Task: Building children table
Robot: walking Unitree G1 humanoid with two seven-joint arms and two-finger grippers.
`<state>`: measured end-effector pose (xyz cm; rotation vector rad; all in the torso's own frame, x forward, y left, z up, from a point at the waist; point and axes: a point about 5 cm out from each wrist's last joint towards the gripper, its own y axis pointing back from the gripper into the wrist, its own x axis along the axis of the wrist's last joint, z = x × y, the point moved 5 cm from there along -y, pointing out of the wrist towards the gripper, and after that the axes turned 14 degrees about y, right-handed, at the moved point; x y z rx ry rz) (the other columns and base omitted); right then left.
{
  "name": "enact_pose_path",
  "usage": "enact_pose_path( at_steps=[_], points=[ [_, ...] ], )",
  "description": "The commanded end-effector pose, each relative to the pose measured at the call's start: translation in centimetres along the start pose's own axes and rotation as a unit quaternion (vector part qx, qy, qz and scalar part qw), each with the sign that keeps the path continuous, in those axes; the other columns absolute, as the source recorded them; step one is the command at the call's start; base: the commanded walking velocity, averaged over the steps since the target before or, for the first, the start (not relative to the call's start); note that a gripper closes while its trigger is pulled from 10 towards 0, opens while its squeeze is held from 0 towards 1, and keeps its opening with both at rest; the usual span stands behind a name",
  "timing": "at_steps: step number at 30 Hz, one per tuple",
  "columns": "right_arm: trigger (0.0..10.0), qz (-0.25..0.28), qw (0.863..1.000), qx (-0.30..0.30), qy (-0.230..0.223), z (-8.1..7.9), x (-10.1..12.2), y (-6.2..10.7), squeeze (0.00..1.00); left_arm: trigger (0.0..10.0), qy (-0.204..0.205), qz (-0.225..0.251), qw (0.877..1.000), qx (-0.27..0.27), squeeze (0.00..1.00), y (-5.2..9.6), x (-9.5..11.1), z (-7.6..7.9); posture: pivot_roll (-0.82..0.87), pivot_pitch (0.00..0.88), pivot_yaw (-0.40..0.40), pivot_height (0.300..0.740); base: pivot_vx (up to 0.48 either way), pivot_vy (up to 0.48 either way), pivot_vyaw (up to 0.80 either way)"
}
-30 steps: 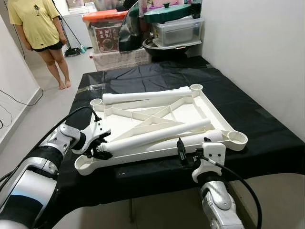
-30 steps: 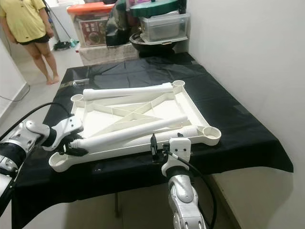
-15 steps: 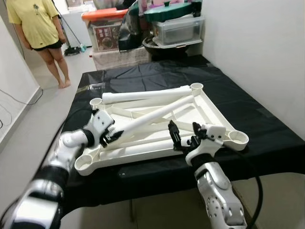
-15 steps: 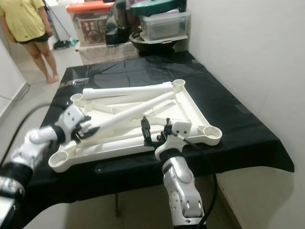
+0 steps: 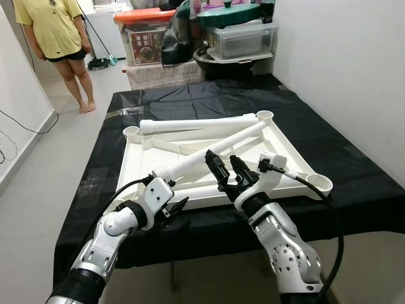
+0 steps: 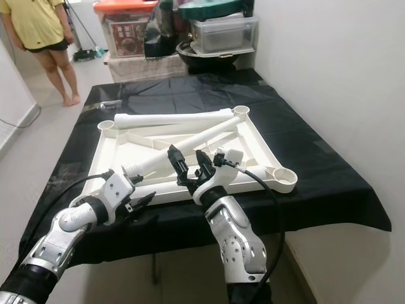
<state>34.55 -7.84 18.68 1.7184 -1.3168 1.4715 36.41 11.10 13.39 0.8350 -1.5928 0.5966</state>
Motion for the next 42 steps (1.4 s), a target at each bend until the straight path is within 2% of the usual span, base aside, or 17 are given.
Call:
enact_pose_path(
  at_steps=[1,2,4,5,6,7,8,9,10,11,12,19,21,24,34,37,42],
  points=[
    [10.0,-0.023,1.000,-0.002,0.008,0.1,-1.4,0.4,0.00,10.0,-0.001,0.035,0.999,0.028,1.00,-0.7,3.4,-2.4,0.03,0.000,0.026,0.740,0.000,0.000,0.00],
    [10.0,-0.023,1.000,-0.002,0.008,0.1,-1.4,0.4,0.00,10.0,-0.001,0.035,0.999,0.028,1.00,-0.7,3.4,-2.4,0.03,0.000,0.026,0.740,0.000,0.000,0.00],
    [10.0,-0.035,0.999,-0.007,0.017,0.4,-2.2,0.8,0.00,10.0,0.007,0.044,0.997,0.057,1.00,-1.6,5.1,-4.0,0.03,0.000,0.025,0.740,0.000,0.000,0.00],
    [10.0,-0.035,0.999,-0.007,0.017,0.4,-2.2,0.8,0.00,10.0,0.007,0.044,0.997,0.057,1.00,-1.6,5.1,-4.0,0.03,0.000,0.025,0.740,0.000,0.000,0.00],
    [10.0,-0.054,0.998,-0.019,0.035,1.0,-3.1,1.5,0.00,10.0,0.012,0.028,0.996,0.081,1.00,-2.4,6.2,-6.1,0.03,0.000,0.028,0.740,0.000,0.000,0.00],
    [10.0,-0.067,0.996,-0.027,0.045,1.3,-3.8,1.9,0.00,10.0,0.016,-0.006,0.996,0.084,1.00,-2.8,6.3,-7.1,0.03,0.000,0.029,0.740,0.000,0.000,0.00],
    [10.0,-0.067,0.996,-0.027,0.045,1.3,-3.8,1.9,0.00,10.0,0.016,-0.006,0.996,0.084,1.00,-2.8,6.3,-7.1,0.03,0.000,0.029,0.740,0.000,0.000,0.00],
    [10.0,-0.077,0.995,-0.033,0.051,1.4,-4.2,2.2,0.00,10.0,0.019,-0.028,0.996,0.085,1.00,-3.1,6.3,-7.8,0.03,0.000,0.029,0.740,0.000,0.000,0.00],
    [10.0,-0.090,0.993,-0.035,0.065,1.4,-4.9,2.7,0.00,10.0,0.025,-0.049,0.995,0.080,0.32,-3.4,6.6,-8.5,0.04,0.000,0.041,0.740,0.000,0.000,0.00],
    [10.0,-0.090,0.993,-0.035,0.065,1.4,-4.9,2.7,0.00,10.0,0.025,-0.049,0.995,0.080,0.32,-3.4,6.6,-8.5,0.04,0.000,0.041,0.740,0.000,0.000,0.00],
    [10.0,-0.099,0.992,-0.033,0.077,1.2,-5.4,3.1,0.00,10.0,0.028,-0.064,0.995,0.065,0.00,-3.6,6.8,-8.6,0.04,0.000,0.044,0.740,0.000,0.000,0.00],
    [10.0,-0.113,0.989,-0.029,0.092,-0.1,-6.3,4.8,0.00,10.0,0.067,-0.128,0.989,0.023,0.00,-3.5,5.8,-9.1,0.04,0.017,0.082,0.740,0.000,0.000,0.00],
    [10.0,-0.112,0.989,-0.036,0.093,-0.5,-6.1,5.5,0.00,10.0,0.087,-0.152,0.984,0.020,0.00,-3.1,5.3,-9.4,0.04,0.053,0.100,0.740,0.000,0.000,0.00],
    [10.0,-0.113,0.989,-0.037,0.084,-0.8,-5.8,6.1,0.00,10.0,0.089,-0.178,0.980,0.016,0.00,-2.9,5.0,-9.7,0.04,0.096,0.112,0.740,0.000,0.000,0.00],
    [10.0,-0.113,0.990,-0.031,0.083,-2.2,-5.2,7.3,0.00,10.0,0.062,-0.201,0.977,0.023,0.00,-2.6,5.0,-10.3,0.04,0.146,0.124,0.740,0.000,0.000,0.00],
    [10.0,-0.114,0.989,-0.033,0.084,-2.8,-4.8,8.0,0.00,10.0,0.078,-0.190,0.978,-0.021,0.00,-3.2,5.7,-9.2,0.04,0.174,0.132,0.740,0.000,0.000,0.00],
    [10.0,-0.121,0.989,-0.035,0.080,-3.3,-4.5,8.8,0.00,10.0,0.071,-0.177,0.980,-0.049,0.00,-4.2,6.7,-8.1,0.02,0.202,0.137,0.740,0.000,0.000,0.00]
  ],
)
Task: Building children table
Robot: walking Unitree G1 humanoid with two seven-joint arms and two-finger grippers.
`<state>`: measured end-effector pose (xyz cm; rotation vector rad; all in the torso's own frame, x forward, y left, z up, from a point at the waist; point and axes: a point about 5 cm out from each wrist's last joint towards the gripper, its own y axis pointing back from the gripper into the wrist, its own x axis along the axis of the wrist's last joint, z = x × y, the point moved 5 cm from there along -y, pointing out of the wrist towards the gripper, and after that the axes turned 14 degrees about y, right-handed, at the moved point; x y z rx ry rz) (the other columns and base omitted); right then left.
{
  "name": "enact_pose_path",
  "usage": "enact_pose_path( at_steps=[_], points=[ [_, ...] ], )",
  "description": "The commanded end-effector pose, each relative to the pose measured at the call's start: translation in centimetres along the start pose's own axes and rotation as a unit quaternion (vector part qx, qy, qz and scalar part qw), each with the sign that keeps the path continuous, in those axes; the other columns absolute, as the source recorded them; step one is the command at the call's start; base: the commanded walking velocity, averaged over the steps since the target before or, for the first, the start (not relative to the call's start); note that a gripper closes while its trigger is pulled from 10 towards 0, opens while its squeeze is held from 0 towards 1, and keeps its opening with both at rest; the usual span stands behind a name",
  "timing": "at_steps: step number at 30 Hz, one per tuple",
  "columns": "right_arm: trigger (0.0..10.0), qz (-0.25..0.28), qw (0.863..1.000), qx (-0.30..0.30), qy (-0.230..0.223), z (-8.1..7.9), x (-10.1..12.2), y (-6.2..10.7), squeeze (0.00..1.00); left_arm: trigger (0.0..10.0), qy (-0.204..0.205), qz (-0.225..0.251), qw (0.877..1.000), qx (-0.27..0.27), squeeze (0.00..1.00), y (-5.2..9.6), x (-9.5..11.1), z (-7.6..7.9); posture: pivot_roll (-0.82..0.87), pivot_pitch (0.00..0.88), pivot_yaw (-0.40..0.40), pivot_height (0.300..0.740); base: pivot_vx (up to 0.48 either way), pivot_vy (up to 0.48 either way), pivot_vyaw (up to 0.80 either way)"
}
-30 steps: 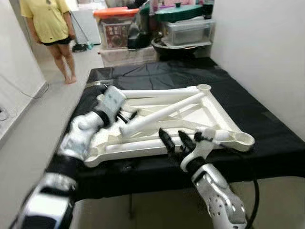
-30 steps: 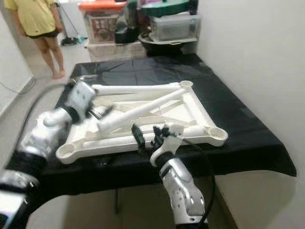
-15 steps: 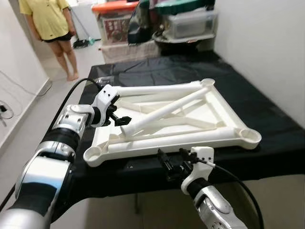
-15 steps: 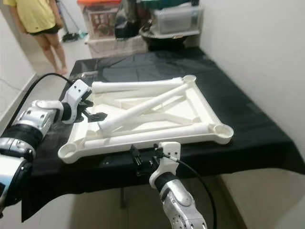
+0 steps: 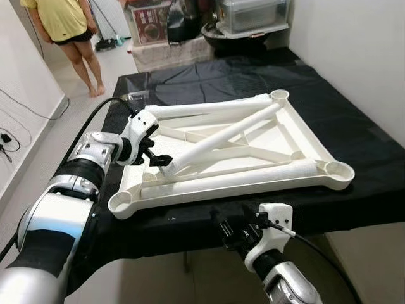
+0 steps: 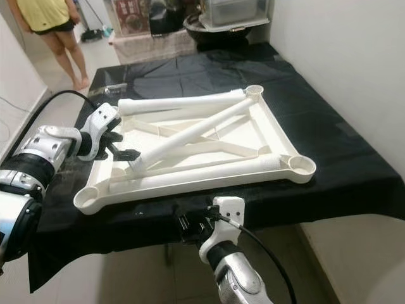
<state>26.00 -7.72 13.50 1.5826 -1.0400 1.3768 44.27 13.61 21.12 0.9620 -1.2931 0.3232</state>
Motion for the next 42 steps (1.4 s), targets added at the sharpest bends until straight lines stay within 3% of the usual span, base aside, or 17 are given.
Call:
enact_pose_path(
  at_steps=[1,7,11,16,18,19,32,35,37,38,41,42],
  points=[
    [10.0,-0.009,1.000,0.011,-0.009,-1.0,0.0,0.4,0.00,10.0,-0.002,0.002,1.000,-0.012,0.00,-0.2,0.5,0.5,0.02,0.202,0.137,0.740,0.000,0.000,0.00],
    [10.0,-0.016,1.000,0.008,-0.017,-1.0,0.0,1.1,0.00,10.0,-0.008,-0.013,1.000,-0.020,0.00,-0.7,0.7,1.1,0.02,0.223,0.140,0.740,0.000,0.000,0.00],
    [10.0,-0.020,0.999,0.003,-0.024,-1.3,0.1,1.5,0.00,10.0,-0.015,-0.072,0.997,-0.019,0.00,-0.6,-1.9,0.8,0.02,0.233,0.146,0.740,0.000,0.000,0.00],
    [10.0,-0.022,0.999,0.002,-0.027,-1.5,0.2,1.5,0.00,10.0,-0.018,-0.090,0.996,-0.012,0.00,-0.5,-2.9,0.6,0.02,0.234,0.148,0.740,0.000,0.000,0.00],
    [10.0,-0.025,0.999,0.001,-0.029,-1.5,0.2,1.6,0.00,9.5,-0.024,-0.098,0.995,-0.003,0.00,-0.5,-3.3,0.3,0.02,0.233,0.146,0.740,0.000,0.000,0.00],
    [10.0,-0.024,0.999,0.000,-0.031,-1.4,0.2,1.5,0.00,0.0,-0.025,-0.099,0.995,0.005,0.00,-0.4,-3.4,0.1,0.03,0.232,0.146,0.740,0.000,0.000,0.00],
    [10.0,-0.027,0.999,-0.001,-0.033,-1.2,0.2,1.3,0.00,0.0,-0.040,-0.091,0.994,0.035,0.00,-0.3,-3.7,-0.7,0.03,0.225,0.143,0.740,0.000,0.000,0.00],
    [10.0,-0.026,0.999,-0.002,-0.033,-1.1,0.2,1.2,0.00,0.0,-0.045,-0.060,0.996,0.045,0.00,-0.4,-2.4,-0.8,0.02,0.224,0.140,0.740,0.000,0.000,0.00],
    [10.0,-0.022,0.999,-0.008,-0.038,-0.7,0.3,0.9,0.00,0.0,-0.058,0.000,0.996,0.060,0.00,-0.3,0.4,-0.9,0.02,0.207,0.135,0.740,0.000,0.000,0.00],
    [10.0,-0.022,0.999,-0.008,-0.038,-0.7,0.3,0.9,0.00,0.0,-0.058,0.000,0.996,0.060,0.00,-0.3,0.4,-0.9,0.02,0.207,0.135,0.740,0.000,0.000,0.00],
    [10.0,-0.014,0.999,-0.018,-0.045,0.0,0.5,0.4,0.00,0.0,-0.073,0.076,0.993,0.062,0.00,0.1,3.9,-0.5,0.02,0.184,0.124,0.740,0.000,0.000,0.00],
    [10.0,-0.014,0.999,-0.018,-0.045,0.0,0.5,0.4,0.00,0.0,-0.073,0.076,0.993,0.062,0.00,0.1,3.9,-0.5,0.02,0.184,0.124,0.740,0.000,0.000,0.00]
  ],
)
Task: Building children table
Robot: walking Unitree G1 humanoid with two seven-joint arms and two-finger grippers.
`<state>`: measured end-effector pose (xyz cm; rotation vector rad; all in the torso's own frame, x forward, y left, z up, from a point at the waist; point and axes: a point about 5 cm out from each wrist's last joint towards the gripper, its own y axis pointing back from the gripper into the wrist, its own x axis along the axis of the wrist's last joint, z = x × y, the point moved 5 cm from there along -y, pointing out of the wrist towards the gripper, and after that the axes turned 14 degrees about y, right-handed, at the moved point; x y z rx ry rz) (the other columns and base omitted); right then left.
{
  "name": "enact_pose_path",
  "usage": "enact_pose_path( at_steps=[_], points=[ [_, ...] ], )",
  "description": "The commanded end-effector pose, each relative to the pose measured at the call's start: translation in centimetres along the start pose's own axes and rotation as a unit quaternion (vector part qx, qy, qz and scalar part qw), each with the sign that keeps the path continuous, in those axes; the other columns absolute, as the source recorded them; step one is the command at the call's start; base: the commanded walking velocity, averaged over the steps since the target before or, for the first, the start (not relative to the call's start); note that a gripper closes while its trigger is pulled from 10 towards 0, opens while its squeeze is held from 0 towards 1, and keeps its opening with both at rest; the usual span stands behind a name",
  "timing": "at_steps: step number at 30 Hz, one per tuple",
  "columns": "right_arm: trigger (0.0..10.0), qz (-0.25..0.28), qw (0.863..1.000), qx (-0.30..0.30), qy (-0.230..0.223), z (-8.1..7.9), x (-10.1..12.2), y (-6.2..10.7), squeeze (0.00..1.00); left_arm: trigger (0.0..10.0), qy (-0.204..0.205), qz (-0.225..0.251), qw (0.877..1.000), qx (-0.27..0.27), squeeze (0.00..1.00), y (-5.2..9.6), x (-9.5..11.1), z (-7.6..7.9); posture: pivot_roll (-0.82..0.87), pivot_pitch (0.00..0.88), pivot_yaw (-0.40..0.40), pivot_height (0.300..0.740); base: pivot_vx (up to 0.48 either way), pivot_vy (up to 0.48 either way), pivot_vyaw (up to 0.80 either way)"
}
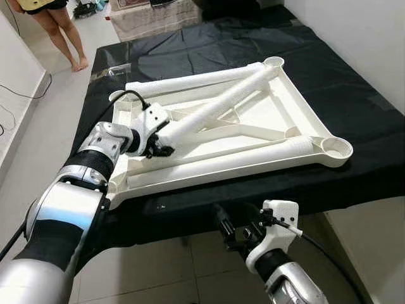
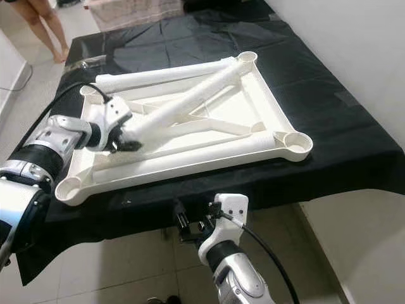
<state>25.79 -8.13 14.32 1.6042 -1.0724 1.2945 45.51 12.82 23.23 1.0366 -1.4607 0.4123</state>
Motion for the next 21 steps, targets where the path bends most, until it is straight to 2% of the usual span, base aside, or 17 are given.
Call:
enact_pose_path(
  at_steps=[1,2,4,5,8,9,10,11,14,15,16,17,18,19,21],
  points=[
    [10.0,-0.001,1.000,0.002,-0.018,-0.1,-0.3,-0.2,0.00,0.0,0.000,0.047,0.999,0.006,0.00,0.5,2.1,-0.5,0.02,0.181,0.121,0.740,0.000,0.000,0.00],
    [10.0,0.003,1.000,0.001,-0.022,0.1,-0.2,-0.5,0.00,0.0,-0.015,0.067,0.998,0.005,0.00,0.6,2.9,-0.4,0.03,0.167,0.113,0.740,0.000,0.000,0.00],
    [10.0,0.016,0.999,-0.001,-0.041,0.4,0.5,-1.3,0.00,0.0,-0.008,0.101,0.995,-0.009,0.00,0.6,4.0,0.2,0.03,0.147,0.100,0.740,0.000,0.000,0.00],
    [10.0,0.024,0.999,-0.001,-0.045,0.6,0.9,-1.7,0.00,0.0,-0.020,0.112,0.993,-0.015,0.00,0.6,4.2,0.6,0.03,0.138,0.092,0.740,0.000,0.000,0.00],
    [10.0,0.030,0.998,-0.002,-0.046,0.7,1.2,-2.1,0.00,0.0,-0.034,0.119,0.992,-0.020,0.00,0.5,4.1,1.0,0.03,0.135,0.091,0.740,0.000,0.000,0.00],
    [10.0,0.041,0.998,0.002,-0.048,0.7,1.8,-2.5,0.00,10.0,-0.058,0.124,0.990,-0.025,0.00,0.4,3.9,1.5,0.03,0.119,0.085,0.740,0.000,0.000,0.00],
    [10.0,0.056,0.997,0.008,-0.058,0.8,2.7,-2.9,0.01,10.0,-0.067,0.133,0.988,-0.031,0.00,0.3,3.6,2.0,0.02,0.109,0.080,0.740,0.000,0.000,0.00],
    [10.0,0.084,0.994,0.017,-0.067,1.0,4.3,-3.7,1.00,10.0,-0.085,0.152,0.984,-0.032,0.00,0.5,2.9,2.9,0.02,0.106,0.079,0.740,0.000,0.000,0.00],
    [10.0,0.108,0.992,0.026,-0.066,1.1,5.9,-4.3,1.00,10.0,-0.110,0.158,0.981,-0.030,0.00,0.7,1.7,3.6,0.03,0.094,0.074,0.740,0.000,0.000,0.00],
    [10.0,0.126,0.988,0.034,-0.077,1.4,7.2,-5.1,1.00,10.0,-0.131,0.159,0.978,-0.022,0.00,1.0,0.1,4.2,0.03,0.074,0.062,0.740,0.000,0.000,0.00],
    [10.0,0.126,0.988,0.034,-0.077,1.4,7.2,-5.1,1.00,10.0,-0.131,0.159,0.978,-0.022,0.00,1.0,0.1,4.2,0.03,0.074,0.062,0.740,0.000,0.000,0.00],
    [10.0,0.145,0.985,0.045,-0.080,1.5,8.7,-5.8,0.13,10.0,-0.130,0.169,0.977,-0.016,0.00,1.6,-1.4,5.0,0.03,0.068,0.060,0.740,0.000,0.000,0.00],
    [10.0,0.152,0.984,0.049,-0.081,1.5,9.2,-6.0,0.13,10.0,-0.130,0.171,0.977,-0.015,0.00,1.8,-1.8,5.3,0.03,0.068,0.060,0.740,0.000,0.000,0.00],
    [10.0,0.156,0.983,0.053,-0.085,1.6,9.5,-6.2,0.00,10.0,-0.121,0.173,0.977,-0.008,0.00,2.0,-2.1,5.4,0.04,0.059,0.052,0.740,0.000,0.000,0.00],
    [10.0,0.162,0.980,0.061,-0.093,1.6,10.0,-6.5,0.00,10.0,-0.118,0.178,0.977,-0.002,0.00,2.4,-2.4,5.7,0.04,0.051,0.042,0.740,0.000,0.000,0.00]
  ],
)
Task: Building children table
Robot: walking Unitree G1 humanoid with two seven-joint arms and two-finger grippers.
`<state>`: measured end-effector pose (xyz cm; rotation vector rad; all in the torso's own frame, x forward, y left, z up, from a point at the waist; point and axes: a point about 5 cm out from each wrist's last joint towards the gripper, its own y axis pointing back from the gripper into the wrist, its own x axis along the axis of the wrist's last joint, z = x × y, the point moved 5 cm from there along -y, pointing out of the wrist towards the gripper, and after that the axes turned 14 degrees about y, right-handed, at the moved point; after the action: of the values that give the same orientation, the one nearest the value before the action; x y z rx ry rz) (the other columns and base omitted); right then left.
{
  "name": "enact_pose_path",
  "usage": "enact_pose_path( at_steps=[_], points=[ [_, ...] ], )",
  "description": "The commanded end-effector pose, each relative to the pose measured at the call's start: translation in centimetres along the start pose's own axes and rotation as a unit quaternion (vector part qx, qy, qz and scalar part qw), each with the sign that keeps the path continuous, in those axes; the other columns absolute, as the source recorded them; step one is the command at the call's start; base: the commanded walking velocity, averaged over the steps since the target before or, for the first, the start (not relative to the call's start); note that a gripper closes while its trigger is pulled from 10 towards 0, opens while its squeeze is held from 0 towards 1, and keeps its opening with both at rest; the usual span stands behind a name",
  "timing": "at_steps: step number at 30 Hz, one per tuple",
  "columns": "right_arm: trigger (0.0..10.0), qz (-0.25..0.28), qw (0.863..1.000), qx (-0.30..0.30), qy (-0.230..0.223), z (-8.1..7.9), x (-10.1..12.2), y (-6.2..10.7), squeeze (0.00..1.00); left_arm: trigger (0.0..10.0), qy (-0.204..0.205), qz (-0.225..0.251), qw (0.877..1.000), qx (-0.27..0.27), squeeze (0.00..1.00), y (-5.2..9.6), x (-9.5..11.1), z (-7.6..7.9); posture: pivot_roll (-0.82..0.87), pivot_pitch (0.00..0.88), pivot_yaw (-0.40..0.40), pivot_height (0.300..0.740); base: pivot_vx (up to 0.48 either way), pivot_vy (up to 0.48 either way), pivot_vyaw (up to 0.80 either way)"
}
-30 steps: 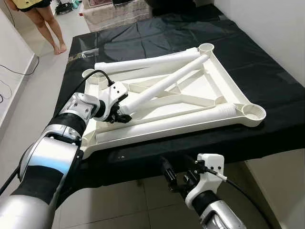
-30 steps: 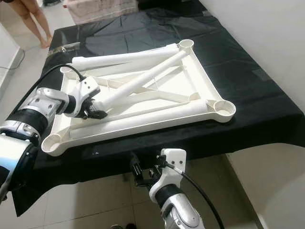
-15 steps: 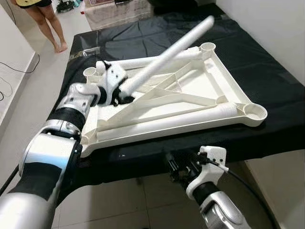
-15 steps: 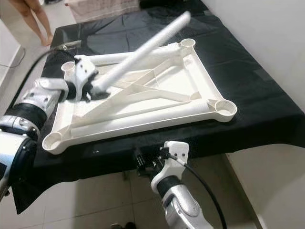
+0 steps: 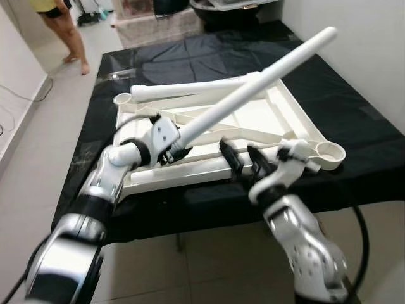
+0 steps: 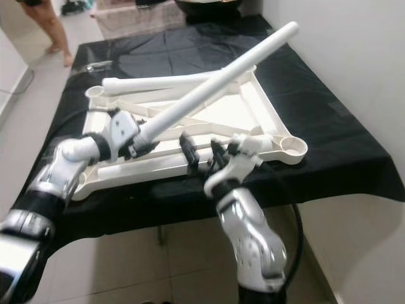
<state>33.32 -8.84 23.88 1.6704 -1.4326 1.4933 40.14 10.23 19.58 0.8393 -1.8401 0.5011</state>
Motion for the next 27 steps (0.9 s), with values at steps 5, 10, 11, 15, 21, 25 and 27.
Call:
enact_pose_path(
  at_steps=[5,10,11,15,21,25,27],
  points=[
    [10.0,0.004,0.997,0.039,-0.060,-0.5,0.1,-1.3,0.00,10.0,-0.017,0.046,0.998,0.044,0.00,1.5,1.5,0.7,0.04,0.039,0.029,0.740,0.000,0.000,0.00],
    [10.0,-0.005,0.996,0.067,-0.065,-1.4,-0.3,-1.9,0.00,10.0,-0.020,0.056,0.997,0.048,0.00,1.4,2.0,1.7,0.04,0.026,0.015,0.740,0.000,0.000,0.00],
    [10.0,-0.005,0.996,0.067,-0.065,-1.4,-0.3,-1.9,0.00,10.0,-0.020,0.056,0.997,0.048,0.00,1.4,2.0,1.7,0.04,0.026,0.015,0.740,0.000,0.000,0.00],
    [10.0,-0.008,0.995,0.084,-0.056,-2.1,-0.5,-2.4,0.00,10.0,-0.019,0.057,0.997,0.045,0.00,1.3,2.2,2.7,0.03,0.024,0.018,0.740,0.000,0.000,0.00],
    [10.0,-0.016,0.995,0.085,-0.050,-2.1,-1.1,-2.8,0.00,10.0,-0.022,0.056,0.998,0.034,0.00,1.0,2.4,4.6,0.03,0.029,0.016,0.740,0.000,0.000,0.00],
    [10.0,-0.020,0.996,0.076,-0.043,-1.6,-1.6,-3.1,0.00,10.0,-0.013,0.057,0.998,0.019,0.00,0.9,2.5,6.3,0.03,0.031,0.017,0.740,0.000,0.000,0.00],
    [10.0,-0.020,0.997,0.070,-0.040,-1.3,-1.7,-3.3,0.00,10.0,-0.009,0.056,0.998,0.012,0.00,0.9,2.4,7.1,0.03,0.033,0.019,0.740,0.000,0.000,0.00]
  ],
)
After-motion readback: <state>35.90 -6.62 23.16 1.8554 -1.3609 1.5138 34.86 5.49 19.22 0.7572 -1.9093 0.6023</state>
